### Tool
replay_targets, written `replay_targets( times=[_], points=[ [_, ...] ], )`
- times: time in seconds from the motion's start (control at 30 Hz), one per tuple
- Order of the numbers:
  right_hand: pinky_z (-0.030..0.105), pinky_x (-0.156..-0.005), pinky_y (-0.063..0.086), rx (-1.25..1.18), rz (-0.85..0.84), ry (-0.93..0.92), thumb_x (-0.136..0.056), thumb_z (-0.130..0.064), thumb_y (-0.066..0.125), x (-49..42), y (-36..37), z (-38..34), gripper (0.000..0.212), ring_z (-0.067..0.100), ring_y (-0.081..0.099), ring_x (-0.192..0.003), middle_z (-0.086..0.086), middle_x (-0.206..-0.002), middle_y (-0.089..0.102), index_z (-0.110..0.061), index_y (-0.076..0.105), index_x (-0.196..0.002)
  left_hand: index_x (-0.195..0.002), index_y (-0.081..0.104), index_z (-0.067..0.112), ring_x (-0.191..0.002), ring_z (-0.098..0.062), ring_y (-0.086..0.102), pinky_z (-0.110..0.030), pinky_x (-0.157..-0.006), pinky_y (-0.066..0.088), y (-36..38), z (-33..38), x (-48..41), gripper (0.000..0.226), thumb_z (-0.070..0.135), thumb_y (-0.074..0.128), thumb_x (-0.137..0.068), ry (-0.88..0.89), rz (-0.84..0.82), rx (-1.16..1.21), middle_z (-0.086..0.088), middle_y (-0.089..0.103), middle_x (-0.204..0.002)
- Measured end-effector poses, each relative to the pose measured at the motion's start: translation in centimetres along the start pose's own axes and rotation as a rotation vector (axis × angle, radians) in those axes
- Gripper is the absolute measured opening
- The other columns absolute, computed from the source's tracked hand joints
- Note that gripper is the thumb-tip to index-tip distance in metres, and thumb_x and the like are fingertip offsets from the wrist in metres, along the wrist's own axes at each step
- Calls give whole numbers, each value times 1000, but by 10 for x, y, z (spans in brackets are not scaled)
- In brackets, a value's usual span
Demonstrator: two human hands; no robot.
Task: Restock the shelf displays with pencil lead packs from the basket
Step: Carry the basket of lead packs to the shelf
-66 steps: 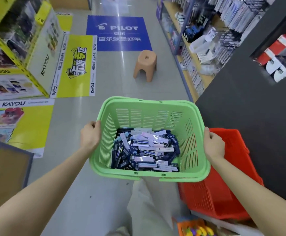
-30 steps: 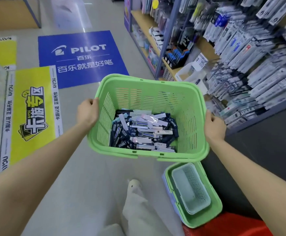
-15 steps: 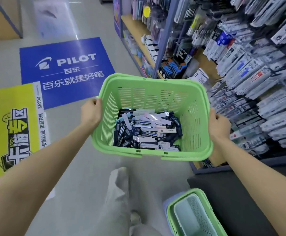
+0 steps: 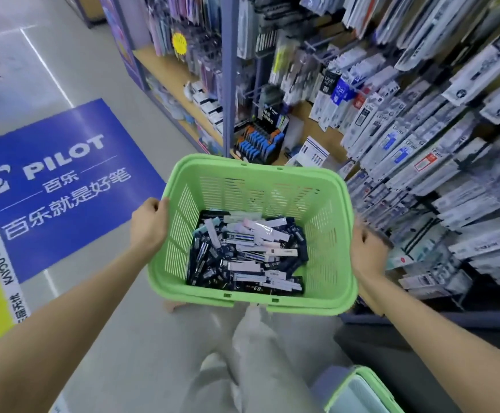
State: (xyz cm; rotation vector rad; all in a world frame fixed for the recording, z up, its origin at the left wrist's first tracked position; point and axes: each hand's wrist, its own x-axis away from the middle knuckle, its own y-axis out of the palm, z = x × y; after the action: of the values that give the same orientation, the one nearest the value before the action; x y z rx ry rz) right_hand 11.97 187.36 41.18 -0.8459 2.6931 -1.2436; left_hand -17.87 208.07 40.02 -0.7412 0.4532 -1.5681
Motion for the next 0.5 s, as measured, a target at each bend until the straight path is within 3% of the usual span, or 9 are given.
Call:
replay_targets(
  times=[0.1,0.2,0.3,0.37,0.43,0.5],
  points=[
    [32,-56,33,4,-14,60,-102,-38,25,-24,5,6,61,25,49,-62,22,-64,53,6,53,-71,-86,54,1,-69,-24,43,-33,-54,30,28,19,-29,37,31,38,-98,24,-42,-30,-9,49,-73],
    [37,-55,40,39,-56,112,-102,-37,21,-45,-1,2,60,31,52,-64,15,-64,53,-1,52,-67,-87,55,3,-75,-27,46,-36,-59,30,55,42,-55,35,31,39,-99,47,-91,-61,-10,53,-77],
    [30,-45,29,123,-101,179,-103,-35,17,-57,-13,-3,59,18,42,-55,12,-71,52,3,58,-85,-82,54,2,-70,-29,47,-36,-57,31,78,60,-77,38,32,40,-99,85,-118,-64,-11,52,-71],
    [35,-46,33,120,-97,192,-104,-33,19,-65,-12,4,62,20,46,-54,20,-73,58,9,61,-89,-79,52,2,-65,-27,45,-35,-55,31,89,73,-86,39,34,41,-98,117,-149,-72,-9,50,-66],
    [32,-43,31,99,-56,237,-103,-32,20,-71,-6,16,61,28,52,-58,19,-66,54,9,60,-81,-81,53,3,-66,-27,46,-37,-59,34,98,86,-94,37,34,41,-98,149,-173,-87,-11,52,-68],
    [26,-42,25,66,-1,261,-103,-31,21,-78,-3,21,59,25,49,-56,12,-61,49,3,56,-69,-83,54,3,-66,-28,46,-38,-61,37,106,99,-100,36,33,41,-98,180,-197,-88,-13,52,-69]
  ],
)
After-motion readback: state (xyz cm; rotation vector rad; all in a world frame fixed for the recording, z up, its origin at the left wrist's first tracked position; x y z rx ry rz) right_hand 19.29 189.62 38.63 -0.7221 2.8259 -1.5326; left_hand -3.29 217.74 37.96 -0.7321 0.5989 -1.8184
